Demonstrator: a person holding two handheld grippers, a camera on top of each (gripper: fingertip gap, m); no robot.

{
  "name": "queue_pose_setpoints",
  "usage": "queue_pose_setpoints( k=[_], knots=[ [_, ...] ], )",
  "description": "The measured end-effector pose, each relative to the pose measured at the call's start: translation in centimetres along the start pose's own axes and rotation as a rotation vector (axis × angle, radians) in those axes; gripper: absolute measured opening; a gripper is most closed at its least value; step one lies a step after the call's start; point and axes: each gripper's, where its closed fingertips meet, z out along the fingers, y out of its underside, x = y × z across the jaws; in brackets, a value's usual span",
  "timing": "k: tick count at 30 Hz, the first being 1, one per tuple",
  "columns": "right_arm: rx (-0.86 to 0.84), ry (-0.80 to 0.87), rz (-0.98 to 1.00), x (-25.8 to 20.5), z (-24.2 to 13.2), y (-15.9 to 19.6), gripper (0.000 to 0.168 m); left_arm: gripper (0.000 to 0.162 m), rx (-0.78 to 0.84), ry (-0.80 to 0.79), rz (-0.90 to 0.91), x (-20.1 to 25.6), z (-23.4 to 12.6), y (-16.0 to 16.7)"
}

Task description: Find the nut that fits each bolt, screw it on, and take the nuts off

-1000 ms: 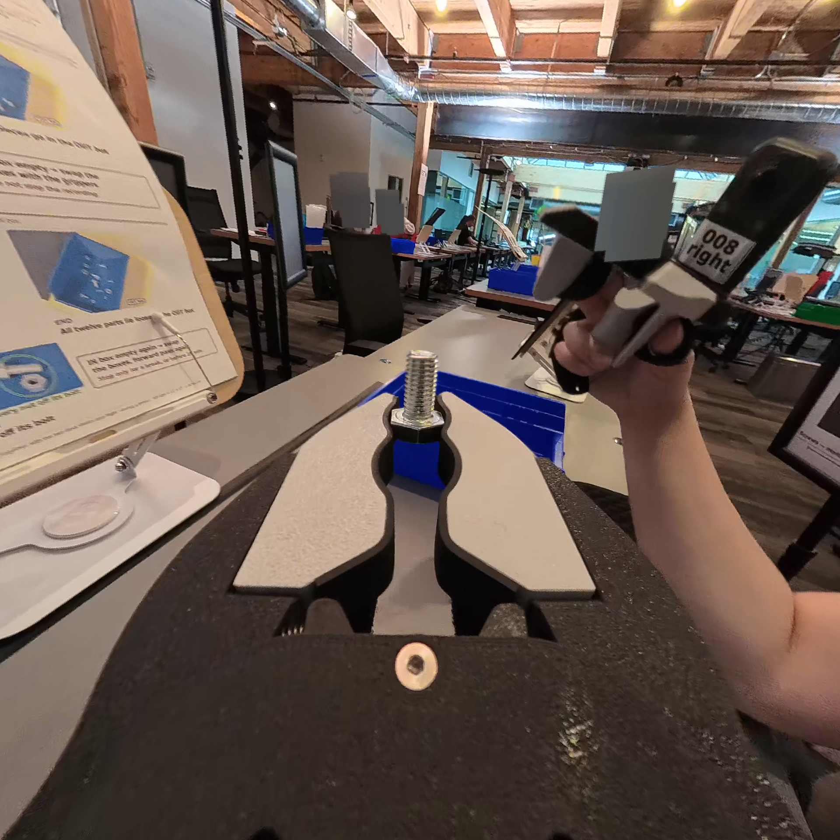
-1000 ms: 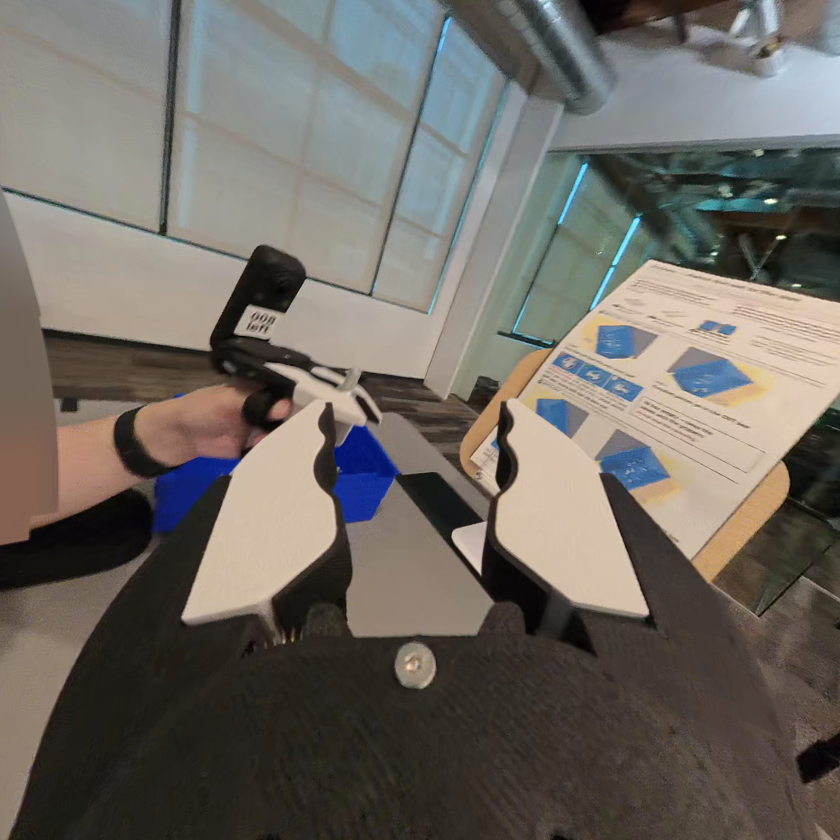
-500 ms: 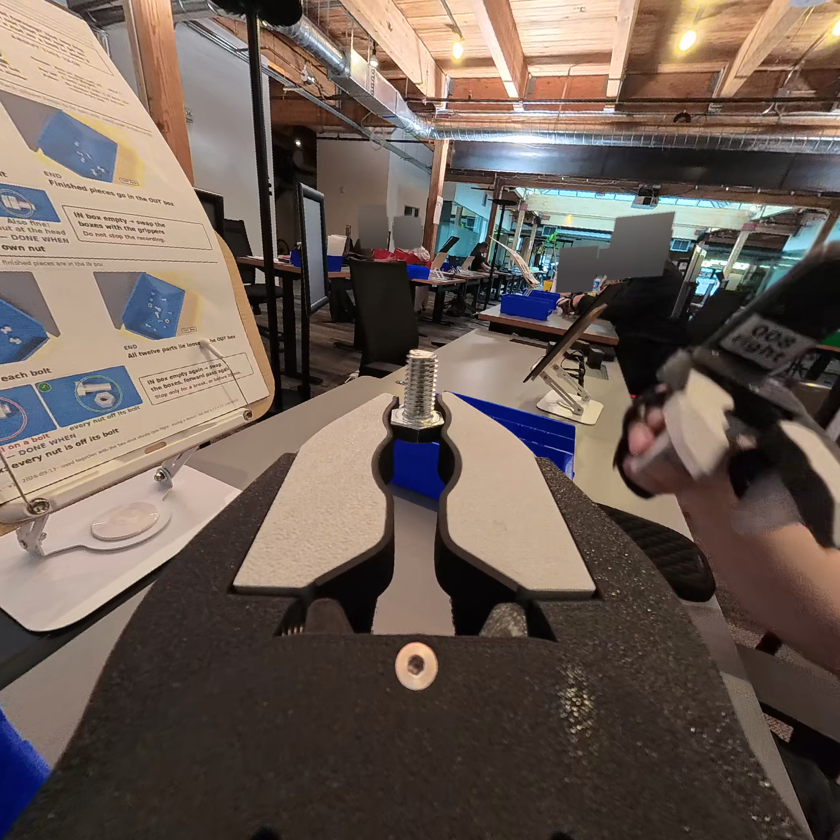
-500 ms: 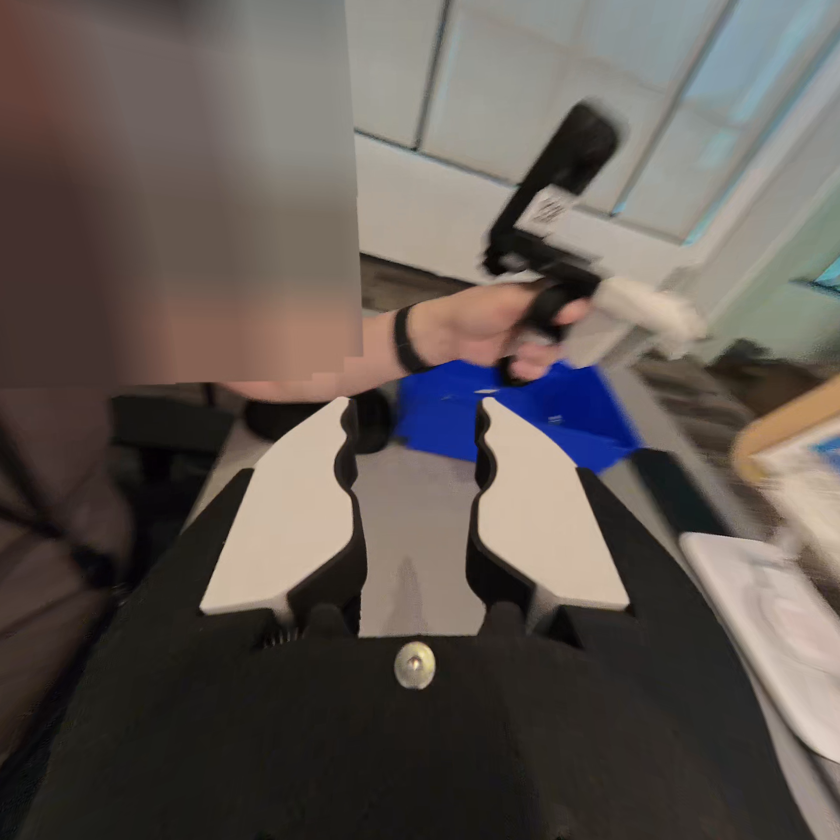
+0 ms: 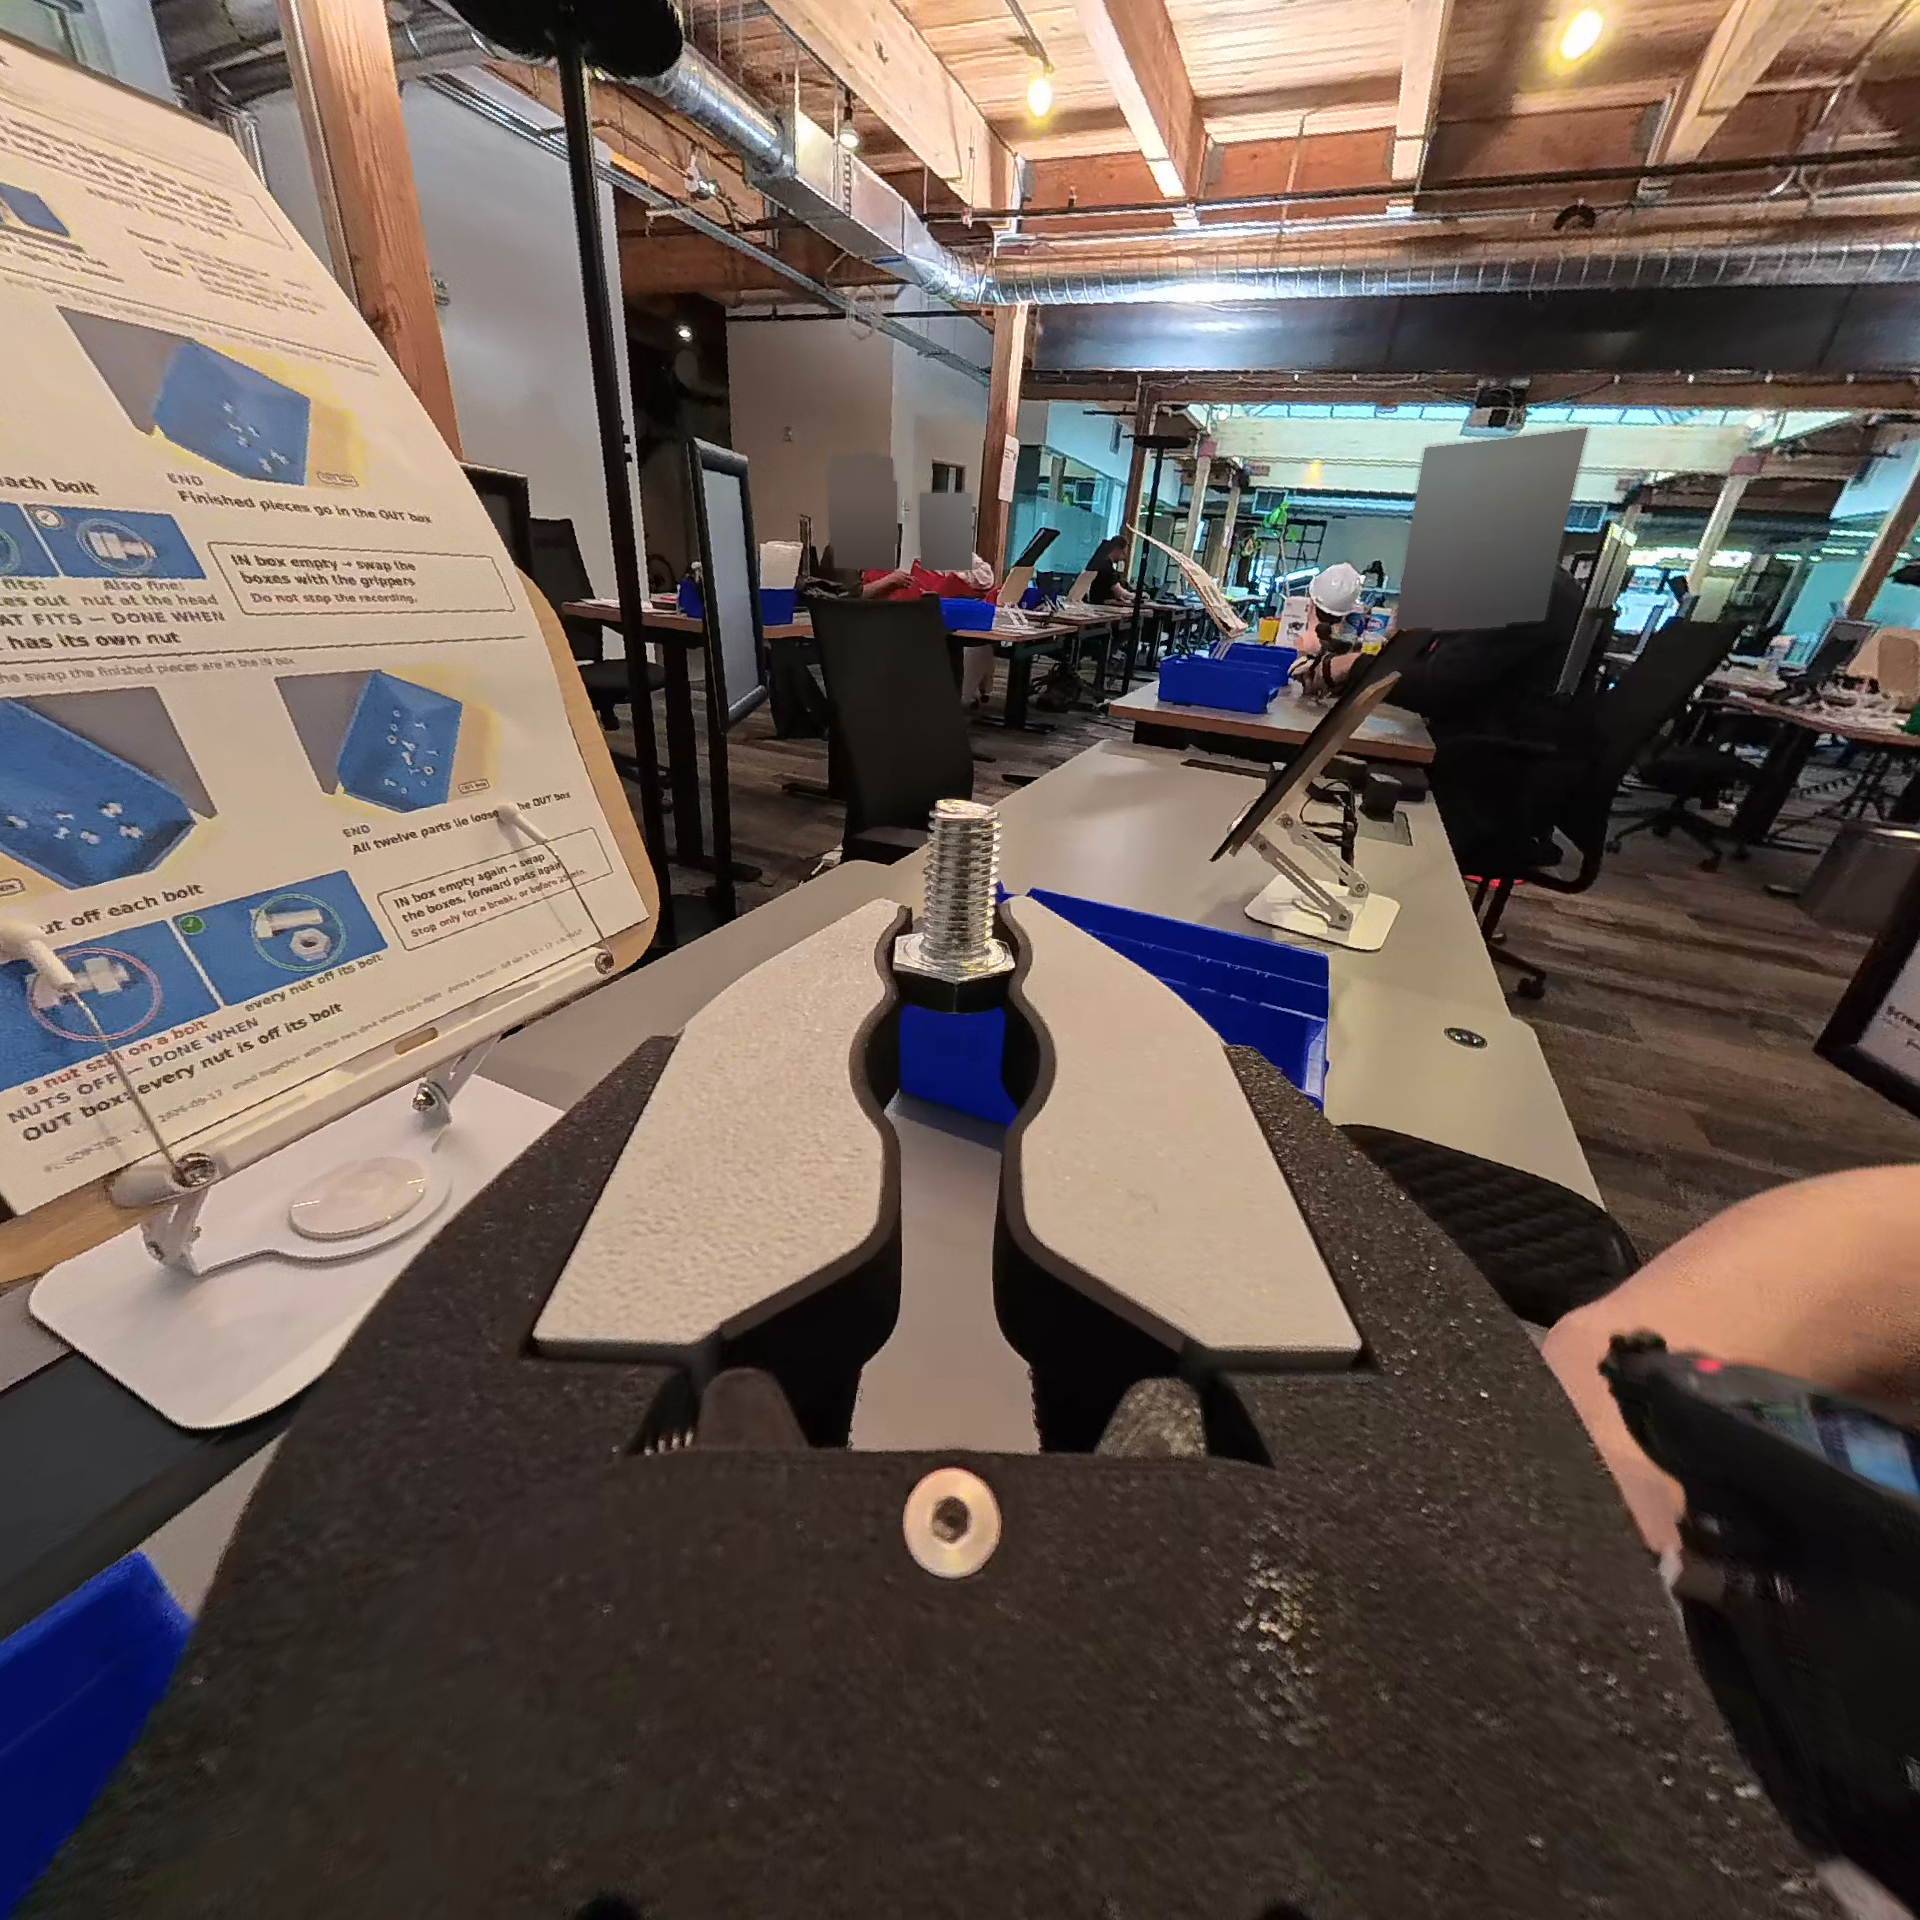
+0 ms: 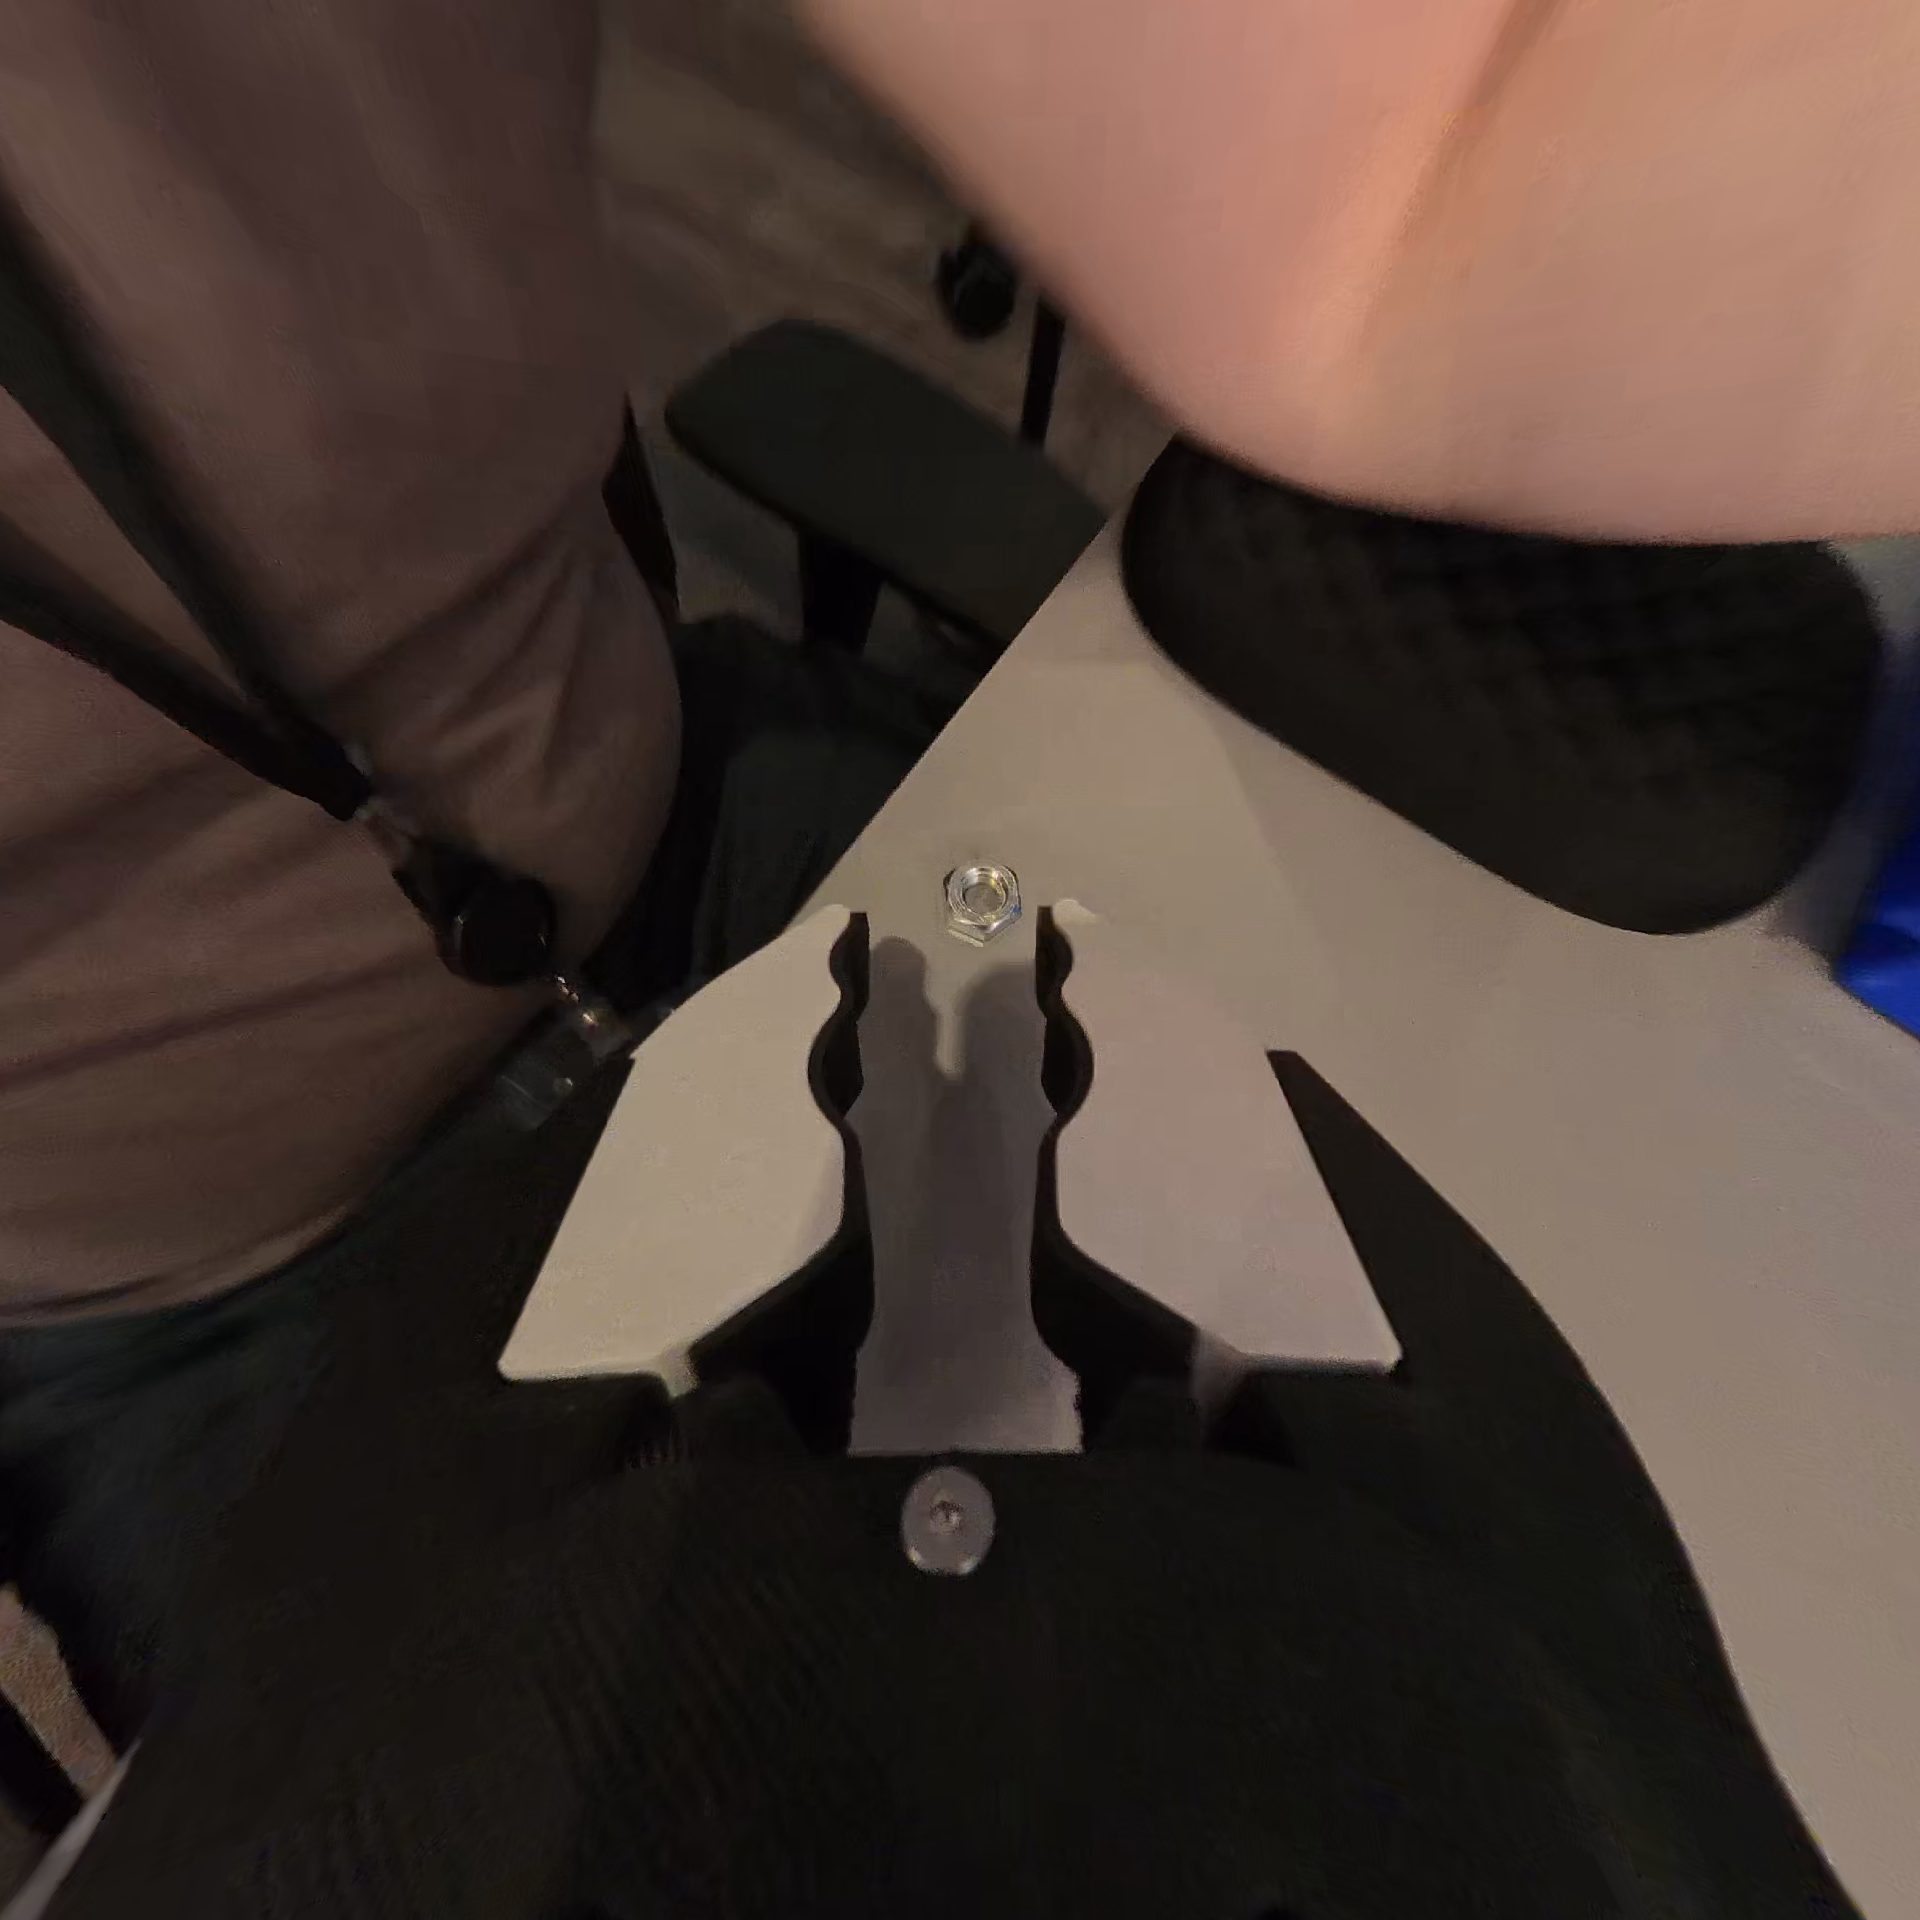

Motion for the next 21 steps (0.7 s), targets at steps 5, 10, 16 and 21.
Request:
queue_pose_setpoints(
  k=[5,10,16,21],
  knots=[
    [-0.092,-0.062,-0.044,0.5,2.8,0.9,0.032,0.014,0.006,0.012,-0.006,0.0,-0.4,-0.4],
    [-0.196,-0.088,-0.083,0.7,3.6,1.8,0.028,0.014,0.005,0.021,-0.013,0.1,-0.4,-0.4],
    [-0.246,-0.107,-0.109,0.5,4.3,1.9,0.024,0.014,-0.005,0.030,-0.015,0.3,-0.2,-0.2],
    [-0.244,-0.123,-0.079,0.5,4.3,2.0,0.021,0.014,-0.016,0.035,-0.011,0.6,0.1,0.1]
  ],
)
